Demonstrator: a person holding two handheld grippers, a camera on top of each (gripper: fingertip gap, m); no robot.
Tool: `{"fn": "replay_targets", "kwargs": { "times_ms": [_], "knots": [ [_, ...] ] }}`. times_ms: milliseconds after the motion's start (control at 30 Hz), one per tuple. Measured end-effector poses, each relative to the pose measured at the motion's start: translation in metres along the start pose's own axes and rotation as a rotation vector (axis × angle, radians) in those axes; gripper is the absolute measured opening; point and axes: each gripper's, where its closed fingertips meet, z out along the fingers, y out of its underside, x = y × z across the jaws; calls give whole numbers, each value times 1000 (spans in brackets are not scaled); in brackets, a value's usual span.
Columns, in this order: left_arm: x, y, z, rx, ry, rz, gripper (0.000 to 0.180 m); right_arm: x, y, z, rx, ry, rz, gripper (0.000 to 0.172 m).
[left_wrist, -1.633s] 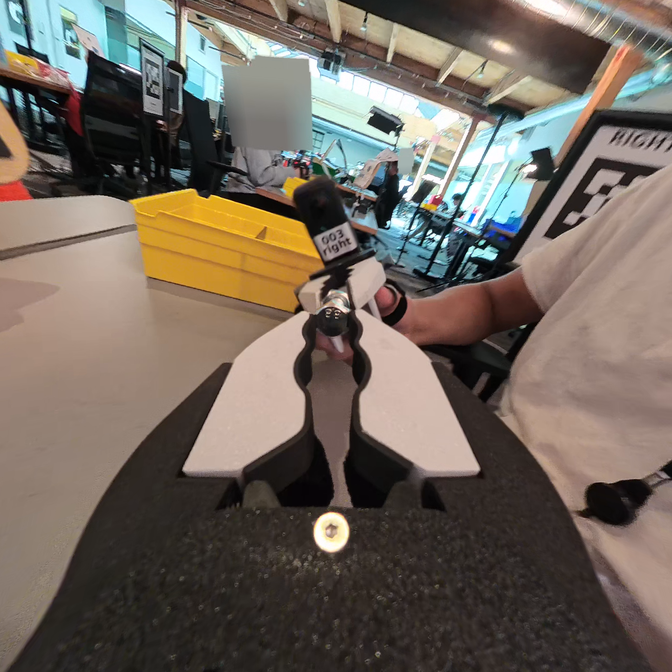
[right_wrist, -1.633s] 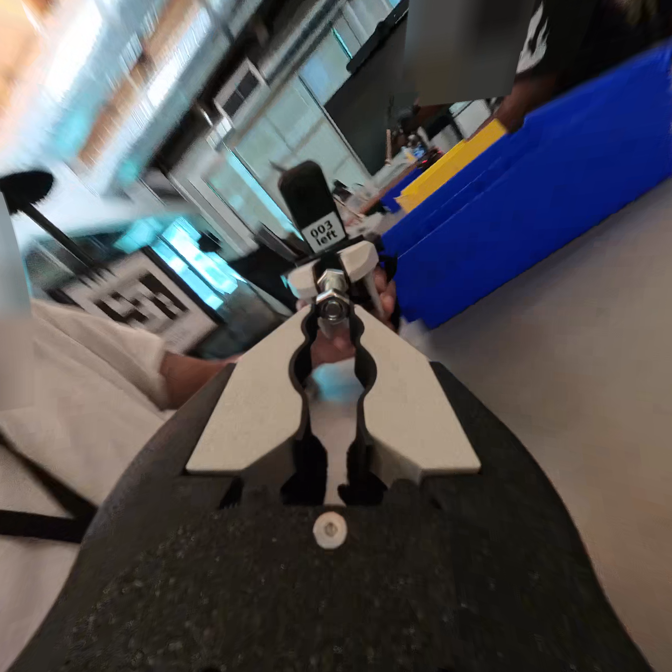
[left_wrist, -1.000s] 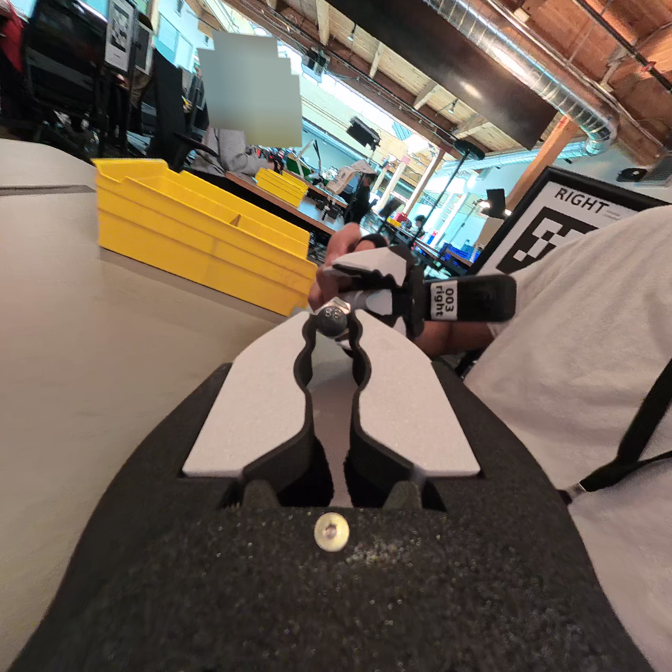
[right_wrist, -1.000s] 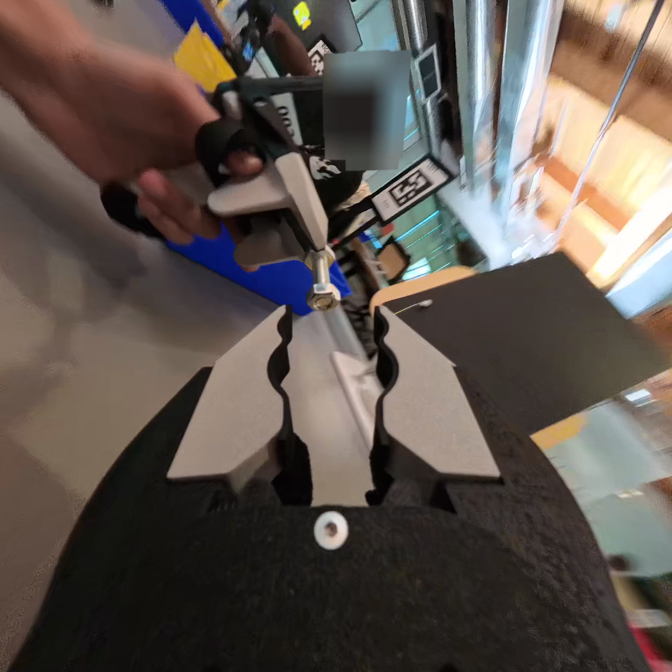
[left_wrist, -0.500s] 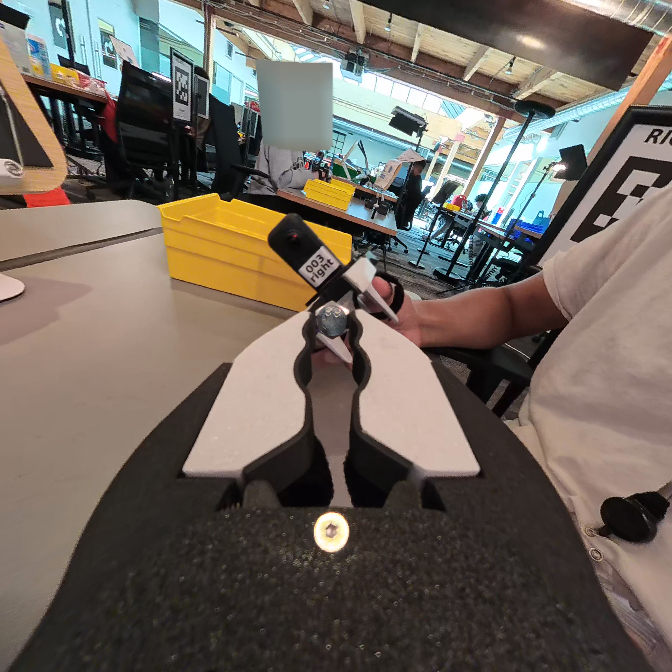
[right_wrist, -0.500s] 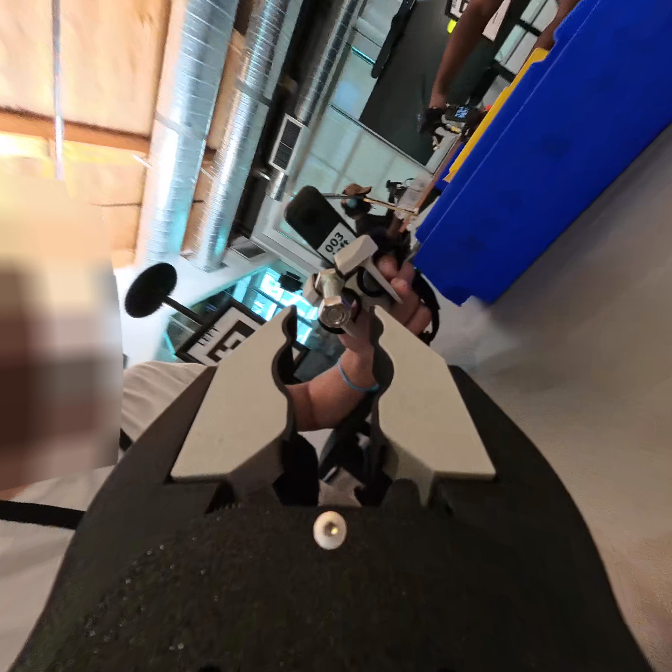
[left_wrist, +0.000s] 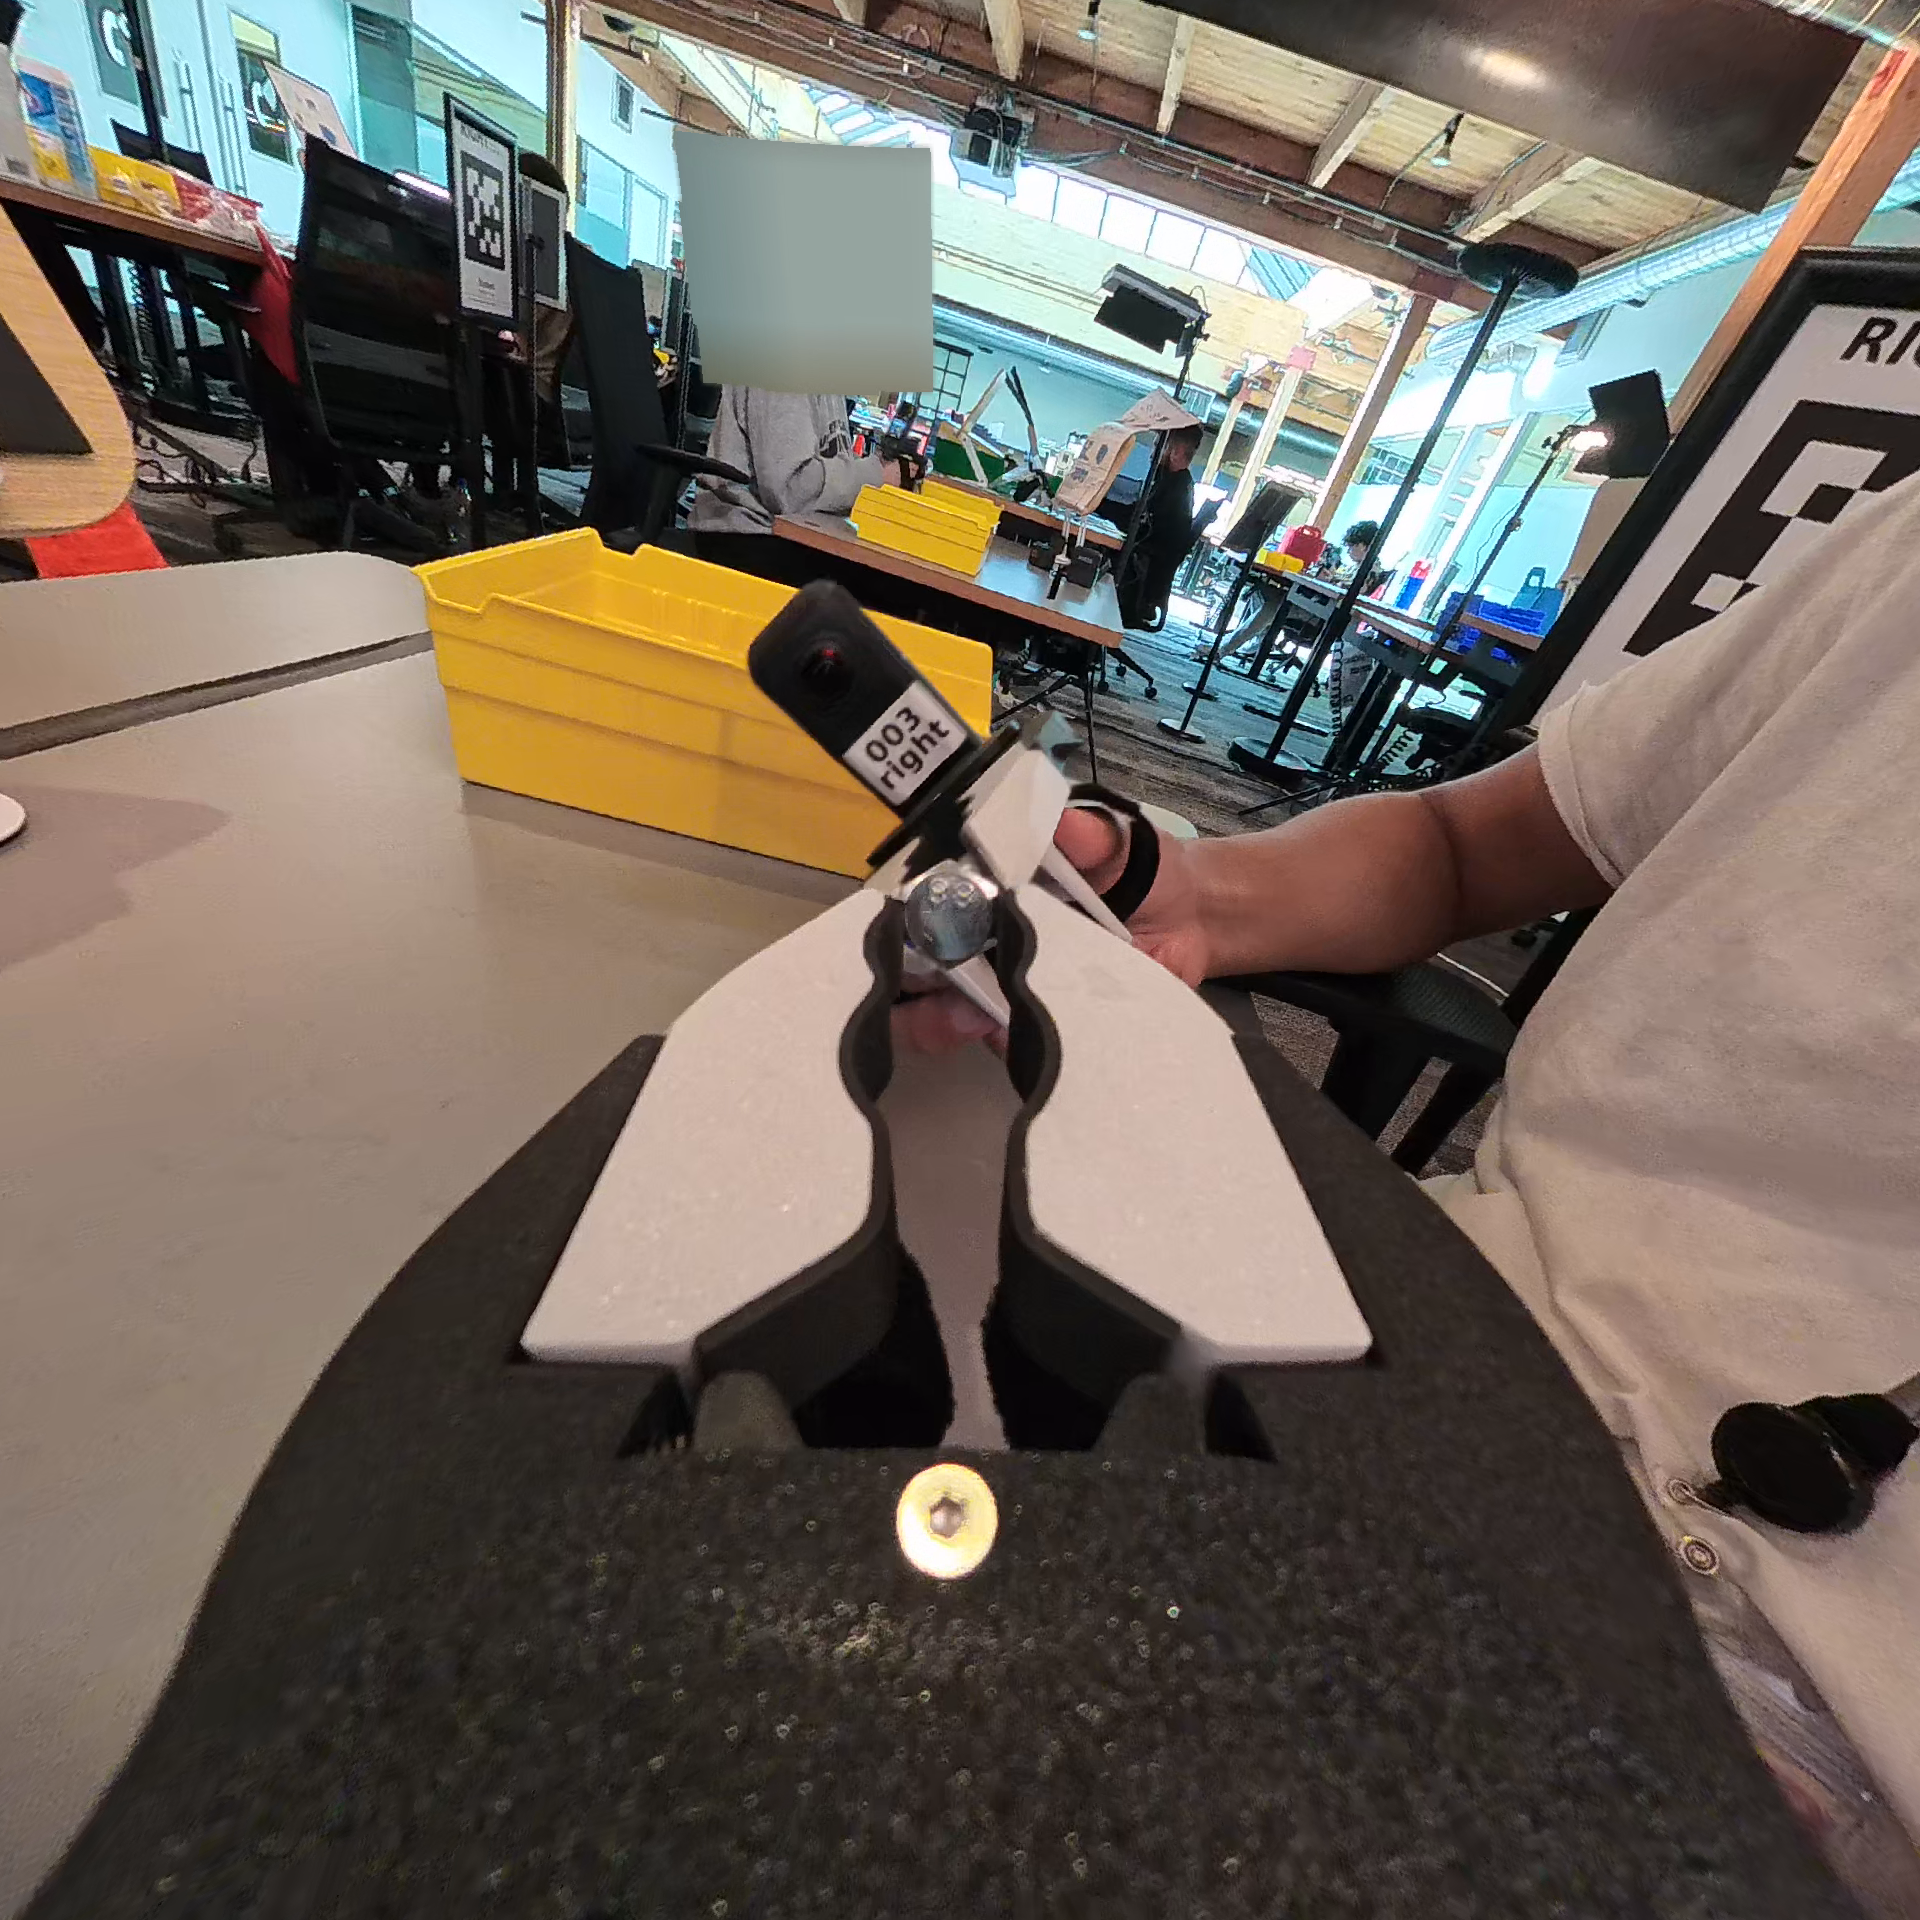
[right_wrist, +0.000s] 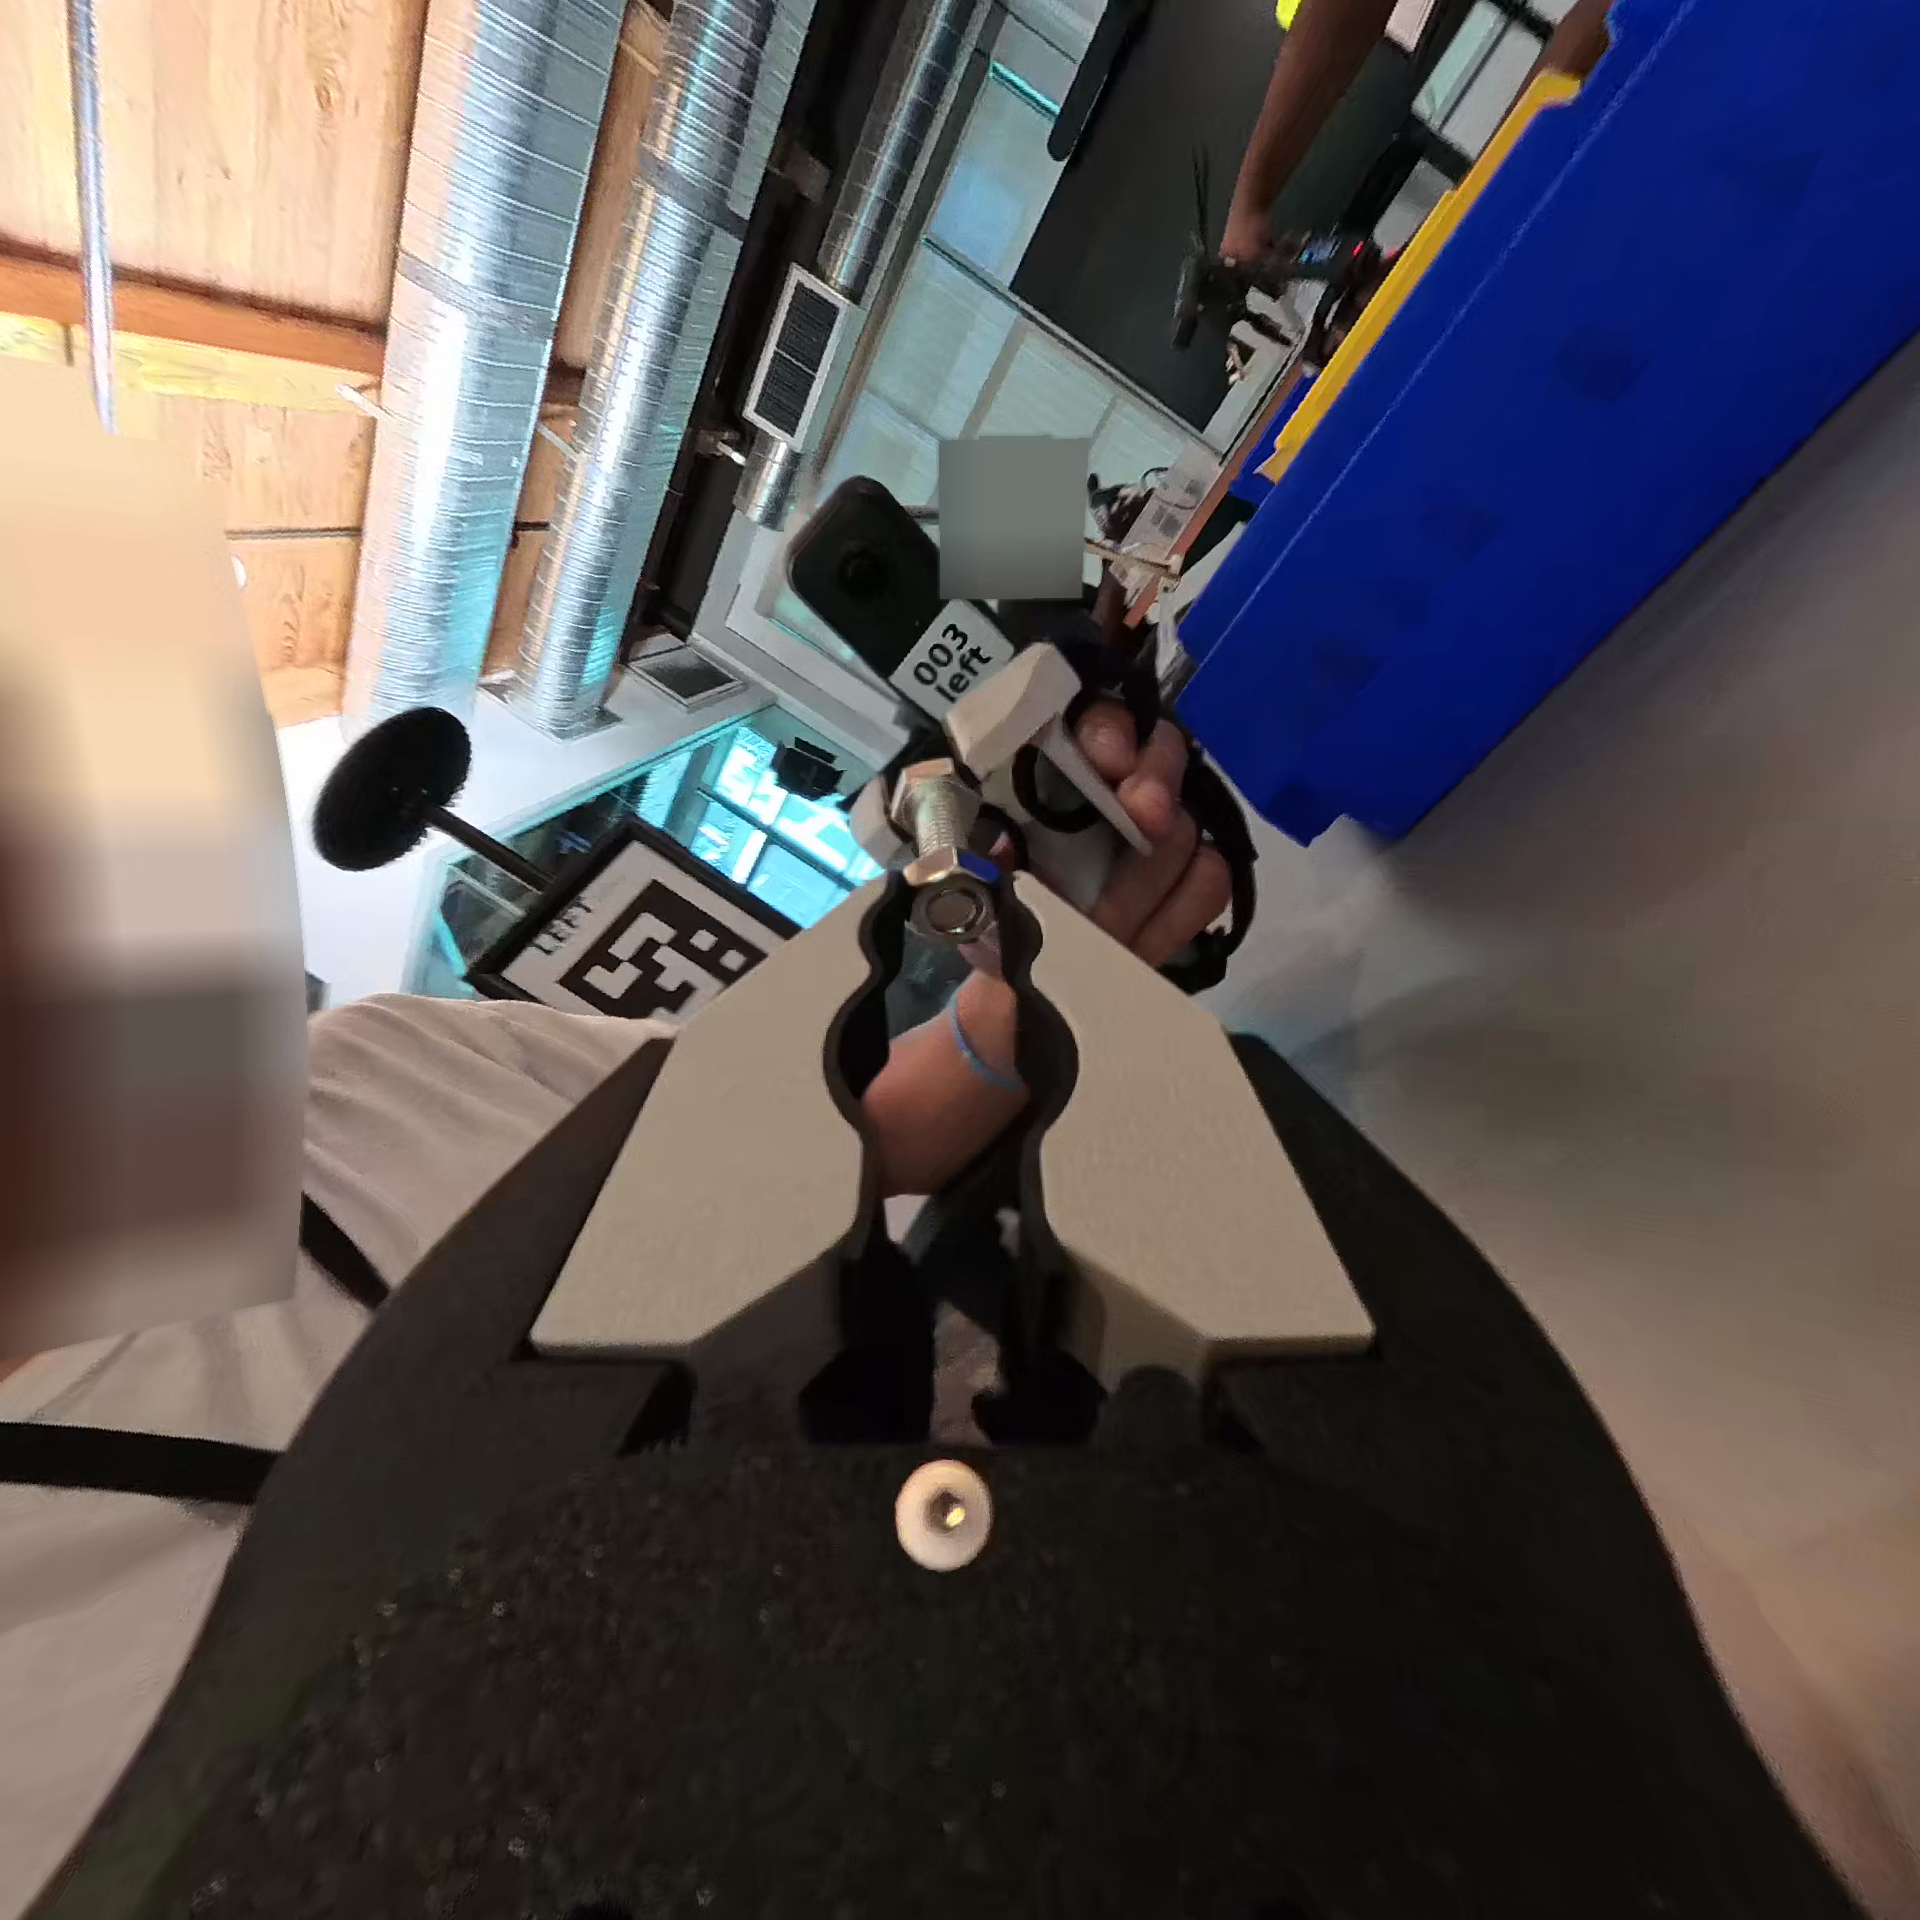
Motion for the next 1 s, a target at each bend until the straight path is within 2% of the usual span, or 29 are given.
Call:
{"fn": "replay_targets", "kwargs": {
  "times_ms": [67, 133, 200, 333, 400, 433, 500, 567, 667, 833, 1000],
  "knots": [
    [-1, 0, 0, 1, 4, -14, 16, 0, -2, 0, -2, 73, -153, 17],
    [0, -1, -1, 9, 26, -55, 17, 0, -1, 1, -43, 206, -448, 17],
    [2, -1, -1, 15, 53, -92, 16, -2, -1, 0, -108, 373, -860, 17],
    [7, 3, 4, -12, 75, -117, 17, -4, -3, -9, -283, 776, -1869, 17],
    [8, 4, 4, -15, 88, -137, 16, -7, -3, -10, -326, 932, -2256, 17],
    [8, 4, 4, -12, 91, -152, 16, -6, -3, -10, -350, 980, -2361, 17],
    [6, 3, 2, -3, 96, -168, 16, -6, -4, -8, -364, 1033, -2449, 17],
    [5, -1, 0, 19, 100, -180, 16, -10, -3, -5, -328, 1022, -2425, 19],
    [1, -4, -4, 44, 79, -183, 16, -16, -5, -5, -245, 964, -2241, 27],
    [-9, -9, -12, 67, 25, -162, 17, -7, -25, -15, -93, 843, -1589, 44],
    [-14, -12, -15, 90, -7, -144, 17, 22, -6, -11, -126, 504, -825, 48]
  ]
}}
